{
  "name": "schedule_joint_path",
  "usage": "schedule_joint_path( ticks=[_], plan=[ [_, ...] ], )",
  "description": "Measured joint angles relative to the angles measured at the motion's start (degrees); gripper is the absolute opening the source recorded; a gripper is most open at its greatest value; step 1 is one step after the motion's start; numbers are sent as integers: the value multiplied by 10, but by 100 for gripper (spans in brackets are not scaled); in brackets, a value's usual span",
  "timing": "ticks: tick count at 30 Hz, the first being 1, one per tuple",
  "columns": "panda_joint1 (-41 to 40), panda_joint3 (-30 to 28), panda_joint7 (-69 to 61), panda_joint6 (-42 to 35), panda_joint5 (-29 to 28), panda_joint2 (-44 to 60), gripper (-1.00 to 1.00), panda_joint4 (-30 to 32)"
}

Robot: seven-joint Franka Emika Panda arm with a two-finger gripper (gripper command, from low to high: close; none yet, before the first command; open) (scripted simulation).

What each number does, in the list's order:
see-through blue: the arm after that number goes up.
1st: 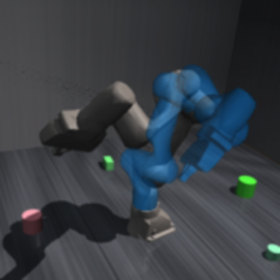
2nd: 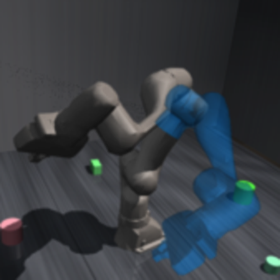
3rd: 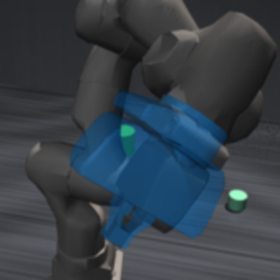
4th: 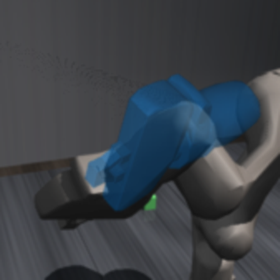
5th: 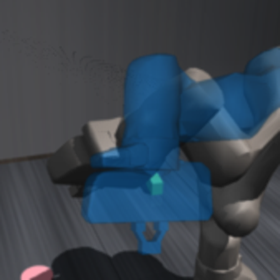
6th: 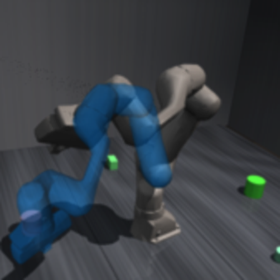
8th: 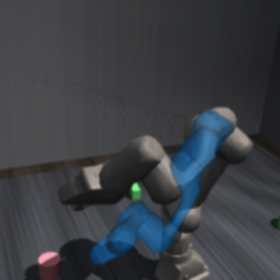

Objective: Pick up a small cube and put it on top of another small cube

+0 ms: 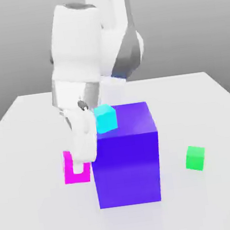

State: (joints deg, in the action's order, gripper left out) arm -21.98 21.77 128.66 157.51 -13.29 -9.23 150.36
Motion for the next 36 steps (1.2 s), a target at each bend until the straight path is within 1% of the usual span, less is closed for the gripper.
schedule_joint_path(
  ticks=[5,8,9,12,19,20,21,23,28,36],
  plan=[
    [68,102,104,-11,-9,-5,-100,12],
    [114,172,181,-16,-11,1,-100,24],
    [130,188,198,-17,-1,1,-100,31],
    [182,190,193,-20,77,-15,-100,65],
    [315,142,148,-43,285,-56,-100,146],
    [327,139,145,-47,304,-60,-100,154],
    [330,138,147,-51,310,-63,-100,157],
    [325,141,156,-56,304,-64,-100,158],
    [298,154,183,-50,267,-53,-100,152],
    [252,180,231,-1,196,0,-100,148]
  ],
)
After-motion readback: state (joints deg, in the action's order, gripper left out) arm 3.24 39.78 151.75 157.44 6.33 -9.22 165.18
